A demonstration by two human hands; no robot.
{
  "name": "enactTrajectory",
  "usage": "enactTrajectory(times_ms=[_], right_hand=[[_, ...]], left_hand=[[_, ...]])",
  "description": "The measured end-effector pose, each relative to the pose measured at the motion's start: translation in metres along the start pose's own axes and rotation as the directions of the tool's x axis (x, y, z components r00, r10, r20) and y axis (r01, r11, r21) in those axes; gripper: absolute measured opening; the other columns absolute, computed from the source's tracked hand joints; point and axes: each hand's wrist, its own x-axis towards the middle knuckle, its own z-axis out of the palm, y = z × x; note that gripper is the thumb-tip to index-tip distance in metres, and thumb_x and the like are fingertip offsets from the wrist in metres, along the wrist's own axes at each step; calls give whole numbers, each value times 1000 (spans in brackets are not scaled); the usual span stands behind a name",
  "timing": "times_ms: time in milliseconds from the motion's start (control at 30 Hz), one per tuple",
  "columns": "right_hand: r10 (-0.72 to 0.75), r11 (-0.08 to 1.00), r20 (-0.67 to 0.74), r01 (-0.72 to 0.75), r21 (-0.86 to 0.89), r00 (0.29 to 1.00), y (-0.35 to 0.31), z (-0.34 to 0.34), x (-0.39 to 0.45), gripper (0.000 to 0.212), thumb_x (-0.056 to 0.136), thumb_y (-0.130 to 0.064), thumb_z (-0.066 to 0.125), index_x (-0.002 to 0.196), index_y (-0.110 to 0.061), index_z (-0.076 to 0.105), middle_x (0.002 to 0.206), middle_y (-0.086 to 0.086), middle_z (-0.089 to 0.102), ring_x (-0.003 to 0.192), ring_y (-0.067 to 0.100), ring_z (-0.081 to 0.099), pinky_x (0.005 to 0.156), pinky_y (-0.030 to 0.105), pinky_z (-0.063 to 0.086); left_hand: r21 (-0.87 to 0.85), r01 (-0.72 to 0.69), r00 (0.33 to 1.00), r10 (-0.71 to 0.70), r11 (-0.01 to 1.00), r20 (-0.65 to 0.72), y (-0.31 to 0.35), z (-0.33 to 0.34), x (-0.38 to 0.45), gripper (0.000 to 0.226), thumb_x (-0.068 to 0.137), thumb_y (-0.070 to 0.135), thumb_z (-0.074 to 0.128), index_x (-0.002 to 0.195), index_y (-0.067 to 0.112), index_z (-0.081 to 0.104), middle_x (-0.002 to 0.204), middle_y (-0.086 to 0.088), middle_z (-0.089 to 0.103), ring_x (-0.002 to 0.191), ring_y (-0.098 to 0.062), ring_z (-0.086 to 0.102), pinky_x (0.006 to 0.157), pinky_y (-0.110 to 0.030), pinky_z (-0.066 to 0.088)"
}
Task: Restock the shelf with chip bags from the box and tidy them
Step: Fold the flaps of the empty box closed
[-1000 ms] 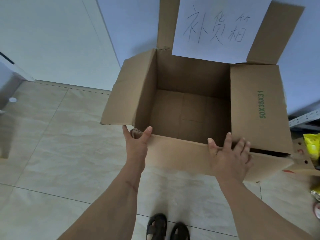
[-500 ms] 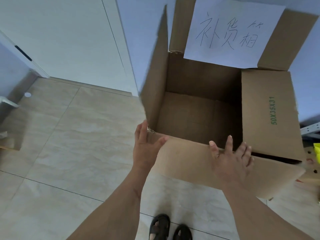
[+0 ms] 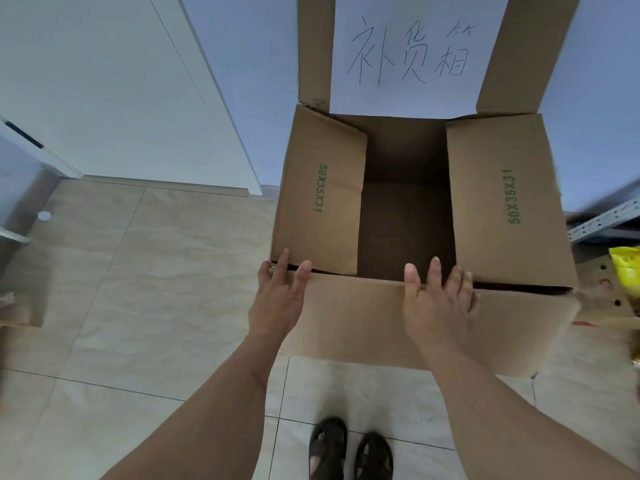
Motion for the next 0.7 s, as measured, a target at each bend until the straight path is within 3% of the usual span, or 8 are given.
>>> enactTrajectory(times_ms=[133, 200, 267, 367, 467, 533, 600, 700], right_hand=[[-37, 998, 9, 37, 59, 999, -1, -9, -2, 80, 94, -71, 1, 160, -27, 9, 168, 7, 8, 155, 26, -3, 124, 49, 1], [-63, 995, 31, 61, 84, 998, 1, -15, -8, 78, 95, -71, 3, 160, -29, 8, 168, 5, 5, 155, 25, -4, 123, 49, 1], [-90, 992, 66, 84, 92, 994, 5, -22, -18, 76, 95, -71, 5, 160, -31, 8, 168, 3, 3, 155, 25, -5, 122, 49, 1], [-132, 989, 129, 122, 81, 983, 9, -34, -30, 77, 94, -72, 4, 160, -32, 8, 169, 2, 1, 155, 25, -6, 122, 48, 1], [-174, 984, 161, 168, 52, 971, 8, -46, -39, 79, 92, -73, 7, 159, -33, 13, 168, 1, 7, 155, 24, -2, 123, 47, 4], [-202, 979, 178, 198, 39, 963, 1, -56, -45, 82, 90, -76, 9, 159, -33, 18, 168, 1, 12, 155, 23, 3, 122, 46, 6], [-249, 968, 207, 245, 46, 946, -10, -66, -50, 85, 88, -80, 12, 158, -32, 23, 167, -1, 16, 154, 21, 7, 122, 46, 8], [-384, 923, 300, 371, 102, 873, -27, -87, -61, 90, 82, -87, 21, 157, -37, 24, 166, -8, 19, 153, 14, 10, 122, 43, 9]], left_hand=[[158, 44, 998, -52, 986, 46, 4, -10, 0, 84, 86, 87, 19, 159, 47, 15, 165, 2, 18, 143, -25, 40, 107, -50, 38], [287, -36, 989, -7, 957, 145, 4, -16, 1, 92, 79, 93, 6, 157, 48, 22, 167, 4, 19, 146, -26, 33, 108, -51, 38], [322, -54, 980, -12, 945, 197, 10, -23, 1, 85, 84, 88, 11, 157, 47, 27, 166, 3, 25, 145, -28, 34, 110, -51, 36], [274, 10, 984, -58, 962, 170, 28, -37, -4, 86, 86, 86, 29, 159, 41, 23, 156, -3, 46, 140, -30, 46, 110, -47, 39], [164, 27, 973, -63, 986, 221, 43, -53, -6, 83, 93, 76, 39, 161, 31, 25, 159, -4, 44, 146, -29, 40, 117, -43, 33], [34, 95, 956, -101, 995, 277, 46, -64, -2, 84, 90, 77, 45, 159, 33, 29, 159, -2, 43, 144, -29, 41, 114, -44, 38], [-75, 177, 931, -142, 981, 338, 46, -73, 1, 81, 86, 82, 46, 154, 40, 37, 152, 1, 50, 134, -29, 50, 105, -46, 46], [-165, 245, 893, -156, 955, 422, 42, -80, 4, 83, 76, 91, 46, 144, 44, 48, 134, 5, 63, 117, -26, 61, 105, -51, 49]])
